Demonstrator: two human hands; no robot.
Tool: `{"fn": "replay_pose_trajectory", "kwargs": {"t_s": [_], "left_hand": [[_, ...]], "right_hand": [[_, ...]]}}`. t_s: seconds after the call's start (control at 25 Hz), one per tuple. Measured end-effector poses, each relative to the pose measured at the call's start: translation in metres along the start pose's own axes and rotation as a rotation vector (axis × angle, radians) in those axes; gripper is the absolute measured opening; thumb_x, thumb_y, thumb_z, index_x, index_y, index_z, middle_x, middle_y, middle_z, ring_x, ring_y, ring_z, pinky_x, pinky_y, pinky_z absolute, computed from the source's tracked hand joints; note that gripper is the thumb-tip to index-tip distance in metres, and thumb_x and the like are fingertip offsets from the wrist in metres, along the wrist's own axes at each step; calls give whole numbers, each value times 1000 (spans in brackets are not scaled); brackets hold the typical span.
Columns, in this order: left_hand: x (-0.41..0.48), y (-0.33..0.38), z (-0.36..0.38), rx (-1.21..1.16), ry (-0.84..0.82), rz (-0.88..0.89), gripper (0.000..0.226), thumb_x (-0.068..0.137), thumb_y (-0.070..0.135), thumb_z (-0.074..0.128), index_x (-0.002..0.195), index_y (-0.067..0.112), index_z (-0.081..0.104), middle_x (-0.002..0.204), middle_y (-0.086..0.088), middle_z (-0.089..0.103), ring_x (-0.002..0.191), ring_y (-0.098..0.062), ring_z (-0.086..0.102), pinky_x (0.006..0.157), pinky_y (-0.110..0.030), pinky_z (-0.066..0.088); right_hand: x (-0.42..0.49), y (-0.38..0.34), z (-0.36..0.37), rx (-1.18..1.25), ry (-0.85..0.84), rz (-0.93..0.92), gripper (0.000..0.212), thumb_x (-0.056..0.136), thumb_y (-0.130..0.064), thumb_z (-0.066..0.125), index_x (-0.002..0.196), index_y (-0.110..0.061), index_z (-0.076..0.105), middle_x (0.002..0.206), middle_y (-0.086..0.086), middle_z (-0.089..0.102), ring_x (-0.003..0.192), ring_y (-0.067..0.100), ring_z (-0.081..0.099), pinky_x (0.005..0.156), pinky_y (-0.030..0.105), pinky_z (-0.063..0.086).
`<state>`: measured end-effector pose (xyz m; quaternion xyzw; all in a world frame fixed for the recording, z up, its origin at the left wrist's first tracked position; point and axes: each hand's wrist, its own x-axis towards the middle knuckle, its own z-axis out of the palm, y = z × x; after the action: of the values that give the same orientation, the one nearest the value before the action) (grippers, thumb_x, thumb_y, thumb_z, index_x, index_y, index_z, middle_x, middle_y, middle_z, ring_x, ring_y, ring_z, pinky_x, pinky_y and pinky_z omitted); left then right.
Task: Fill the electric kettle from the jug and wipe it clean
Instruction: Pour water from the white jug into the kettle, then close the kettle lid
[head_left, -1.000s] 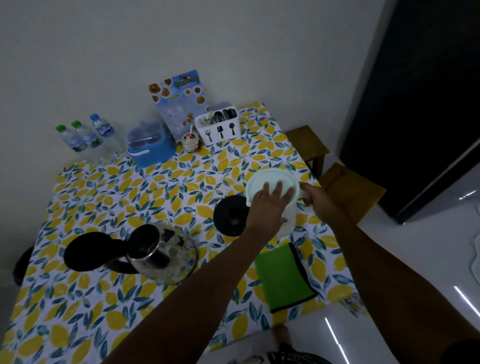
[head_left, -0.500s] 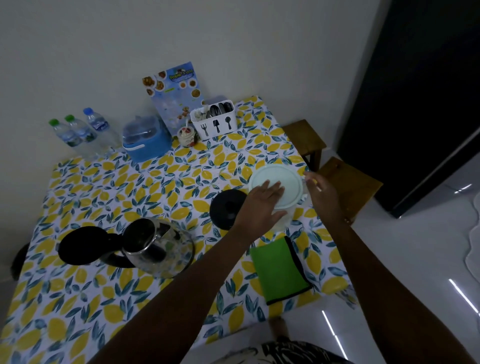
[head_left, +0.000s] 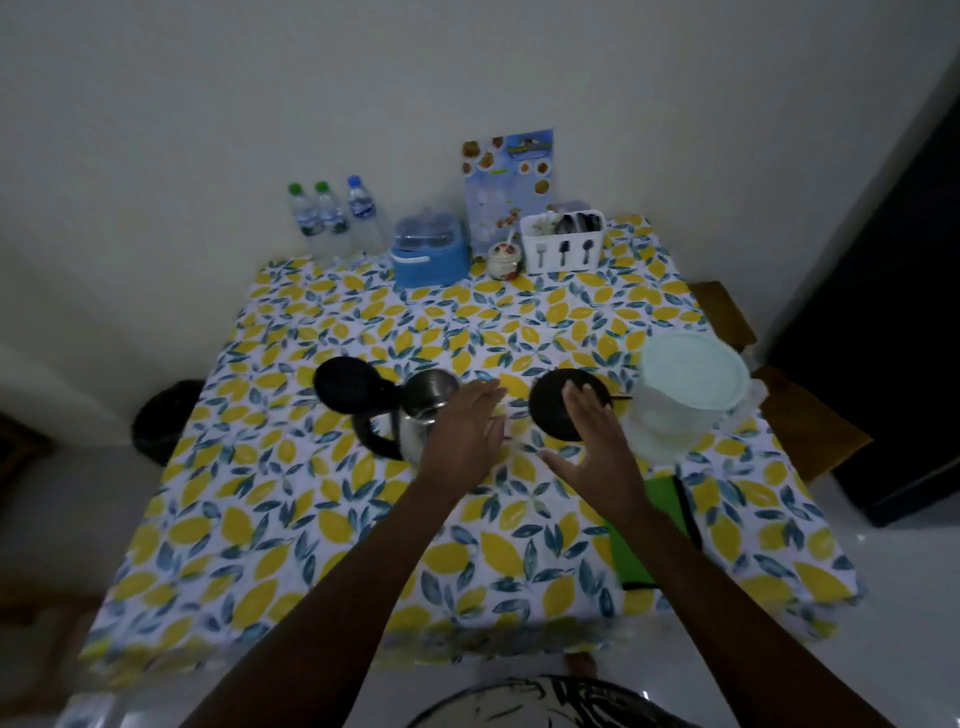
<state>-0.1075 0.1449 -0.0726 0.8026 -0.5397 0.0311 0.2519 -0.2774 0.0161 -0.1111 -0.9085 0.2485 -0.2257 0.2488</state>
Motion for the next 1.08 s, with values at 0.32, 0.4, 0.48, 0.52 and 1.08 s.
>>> {"fn": "replay_pose_trajectory", "kwargs": {"t_s": [0.32,0.4,0.48,0.52,1.08], "left_hand": [[-32,-99,-72,-204,304,-679,72,95,31,57,151,4,19,159,-19,21,147,-35,18,120,-46,22],[-30,-103,-75,-394,291,-635,78,94,29,60,153,8,13,159,-15,24,146,-33,26,119,-45,29],[-25,-98,-77,-427,273,-455,76,92,22,64,152,17,18,157,-9,33,142,-26,35,114,-40,36],[-21,-94,-77,-400,218,-352,75,90,17,65,151,19,22,156,-6,35,141,-23,37,113,-37,35],[4,-69,-33,156,-82,137,34,89,6,61,122,3,64,140,-19,53,137,-39,41,116,-50,31]], "right_hand": [[43,-75,68,-13,-261,56,103,85,-42,71,157,-10,4,166,6,3,154,22,5,123,36,12],[47,-81,72,43,-282,124,103,85,-37,73,157,-10,3,166,7,4,153,21,8,122,36,17],[49,-82,72,97,-279,168,101,85,-32,73,157,-10,5,166,7,6,153,21,12,121,36,22],[49,-81,72,113,-270,167,100,85,-30,74,156,-10,7,166,8,8,152,22,15,120,36,24],[40,-60,73,194,-212,113,87,89,-23,71,155,-8,17,164,9,16,152,26,16,120,50,26]]}}
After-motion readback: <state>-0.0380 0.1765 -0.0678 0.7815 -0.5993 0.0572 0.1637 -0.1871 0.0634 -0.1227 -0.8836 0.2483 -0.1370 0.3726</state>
